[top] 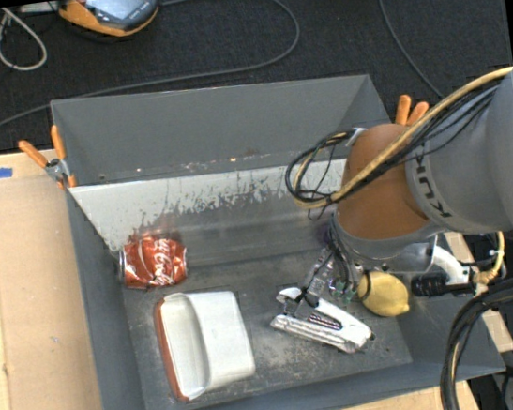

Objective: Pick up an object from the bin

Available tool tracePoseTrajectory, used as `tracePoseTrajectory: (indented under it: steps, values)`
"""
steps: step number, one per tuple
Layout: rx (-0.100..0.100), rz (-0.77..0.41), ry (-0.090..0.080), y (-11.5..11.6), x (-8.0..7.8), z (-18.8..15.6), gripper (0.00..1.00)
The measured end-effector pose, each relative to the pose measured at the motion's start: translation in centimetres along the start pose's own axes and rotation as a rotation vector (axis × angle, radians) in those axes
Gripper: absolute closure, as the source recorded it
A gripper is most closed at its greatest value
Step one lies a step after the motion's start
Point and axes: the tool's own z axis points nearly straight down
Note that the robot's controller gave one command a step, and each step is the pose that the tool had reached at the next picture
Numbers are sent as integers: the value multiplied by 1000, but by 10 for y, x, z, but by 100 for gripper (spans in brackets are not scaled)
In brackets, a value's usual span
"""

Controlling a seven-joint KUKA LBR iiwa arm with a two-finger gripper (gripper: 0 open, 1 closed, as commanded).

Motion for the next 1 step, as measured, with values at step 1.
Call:
tracePoseTrajectory:
  steps: [1]
  values:
    - [-3,-267,-7,-11,43,28,100]
